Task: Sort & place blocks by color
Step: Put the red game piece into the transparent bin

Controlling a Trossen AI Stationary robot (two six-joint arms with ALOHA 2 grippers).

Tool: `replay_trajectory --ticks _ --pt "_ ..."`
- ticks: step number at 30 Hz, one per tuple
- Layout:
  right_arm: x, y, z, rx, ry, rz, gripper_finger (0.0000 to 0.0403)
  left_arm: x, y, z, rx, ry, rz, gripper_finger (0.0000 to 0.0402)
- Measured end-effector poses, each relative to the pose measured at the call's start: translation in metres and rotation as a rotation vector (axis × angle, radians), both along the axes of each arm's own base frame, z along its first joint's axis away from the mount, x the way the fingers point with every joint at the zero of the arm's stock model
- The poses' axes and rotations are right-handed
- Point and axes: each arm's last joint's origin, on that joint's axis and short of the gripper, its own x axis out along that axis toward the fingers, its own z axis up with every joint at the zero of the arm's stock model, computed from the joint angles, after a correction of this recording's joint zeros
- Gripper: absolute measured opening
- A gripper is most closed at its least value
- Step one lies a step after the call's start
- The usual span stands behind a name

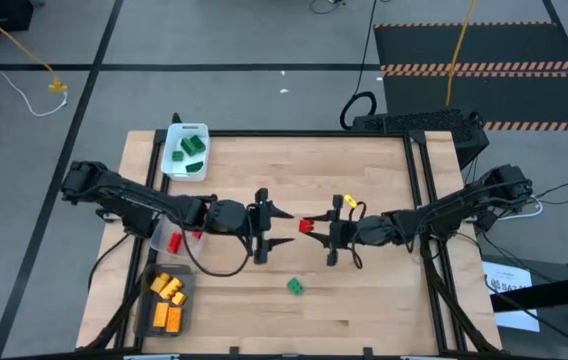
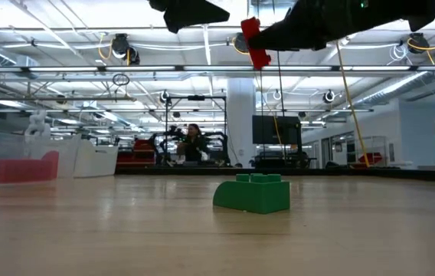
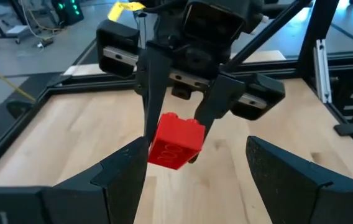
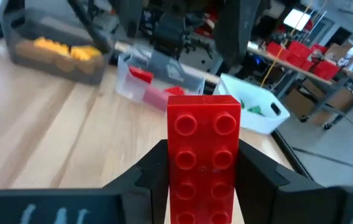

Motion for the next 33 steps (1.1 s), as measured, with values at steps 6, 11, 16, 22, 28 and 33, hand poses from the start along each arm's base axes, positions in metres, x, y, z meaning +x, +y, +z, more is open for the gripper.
replay_trajectory --ticks 6,11,16,22,28,33 --pt "0.003 0.001 0.001 0.012 -0.042 0.004 0.0121 0.007 0.000 -0.013 -0.034 0.044 0.020 0.0271" --pt "0.004 0.002 0.002 0.020 -0.061 0.014 0.0121 0.015 0.001 -0.021 -0.031 0.041 0.027 0.0277" --pt "0.004 0.002 0.002 0.026 -0.057 0.035 0.0121 0.017 0.005 -0.020 -0.033 0.011 0.039 0.0309" --pt "0.004 0.002 0.001 0.034 -0.047 0.036 0.0121 0.018 0.004 -0.017 -0.039 -0.019 0.036 0.0349" --pt "0.004 0.003 0.001 0.049 -0.051 0.046 0.0121 0.019 0.004 -0.016 -0.038 -0.035 0.034 0.0360" --pt "0.004 0.003 0.002 0.051 -0.059 0.047 0.0121 0.019 0.004 -0.015 -0.025 -0.049 0.038 0.0360"
